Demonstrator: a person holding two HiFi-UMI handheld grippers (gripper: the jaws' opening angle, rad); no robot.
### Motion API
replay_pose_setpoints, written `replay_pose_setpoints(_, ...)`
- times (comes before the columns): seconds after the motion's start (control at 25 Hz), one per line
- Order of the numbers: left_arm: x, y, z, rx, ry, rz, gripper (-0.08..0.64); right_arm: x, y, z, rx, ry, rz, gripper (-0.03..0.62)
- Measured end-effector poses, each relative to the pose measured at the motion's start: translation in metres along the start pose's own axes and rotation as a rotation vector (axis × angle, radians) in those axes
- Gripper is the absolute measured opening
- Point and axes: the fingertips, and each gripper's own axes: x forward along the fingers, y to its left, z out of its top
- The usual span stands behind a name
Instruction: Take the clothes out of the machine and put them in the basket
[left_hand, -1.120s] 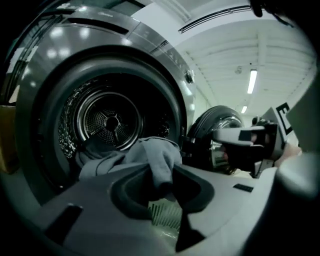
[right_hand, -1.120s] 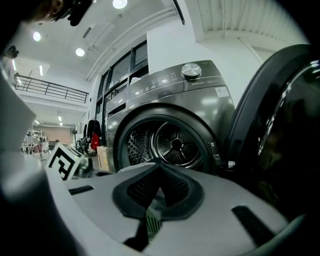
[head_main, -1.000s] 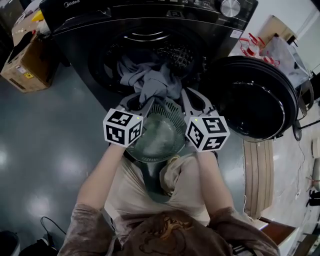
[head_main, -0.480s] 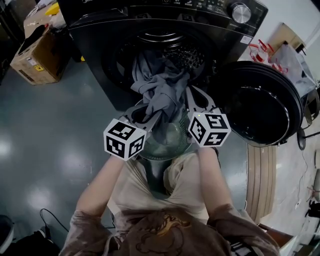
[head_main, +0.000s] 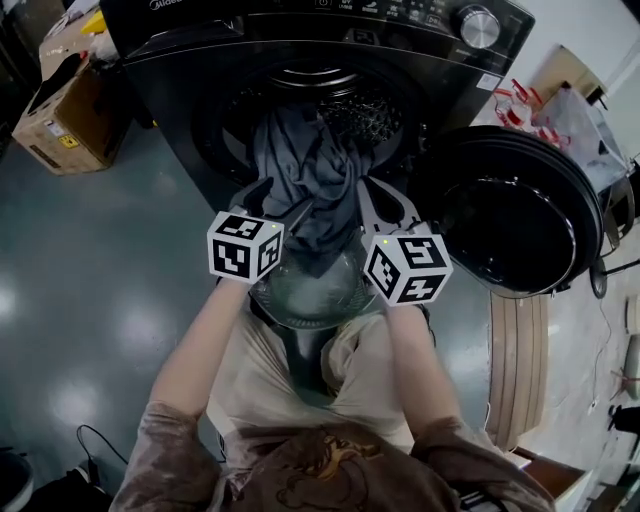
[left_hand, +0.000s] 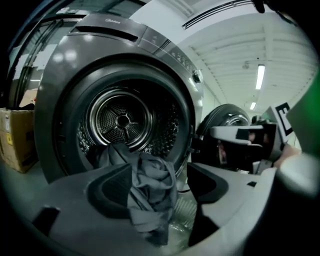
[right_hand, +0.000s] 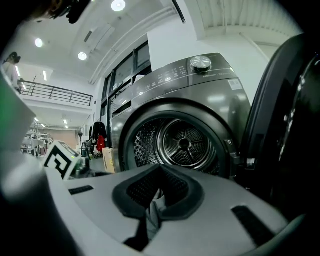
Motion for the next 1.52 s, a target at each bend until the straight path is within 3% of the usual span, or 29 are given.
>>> replay_pose_setpoints(0.16,0.038,0.034,-0.005,0.021,0.029,0.071,0.360,-0.002,0.000,0.000,0.005,0.002,0.001,-0.003)
replay_pose_setpoints(0.48,0.108,0.078,-0.029,0.116,0.147,0.144,0.410,0.000,0.007,-0.003,0.005,0.022,0.020,-0.002)
replay_pose_setpoints(0.88,0.156,0.116,-0.046,0.151,0.226,0.238,0.409,-0.003,0.003,-0.003,0.010,0.024,0.015,-0.003)
replay_pose_setpoints(1.08,0.160,0.121,-0.050,0.179,0.251,0.286,0.366,-0.007,-0.005,-0.002,0.019,0.020,0.001,-0.003)
replay_pose_setpoints(1.2,0.159,0.121,-0.050,0.180,0.255,0.298,0.294,-0.009,-0.006,-0.002,0.018,0.020,-0.001,-0.003)
replay_pose_setpoints(1.32,0.155,0.117,-0.046,0.144,0.218,0.301,0.098,-0.009,-0.006,0.000,0.014,0.016,0.000,-0.003)
replay_pose_setpoints(1.52,0.133,0.098,-0.039,0.050,0.163,0.244,0.054,-0.011,-0.007,0.000,0.015,0.010,-0.004,-0.003)
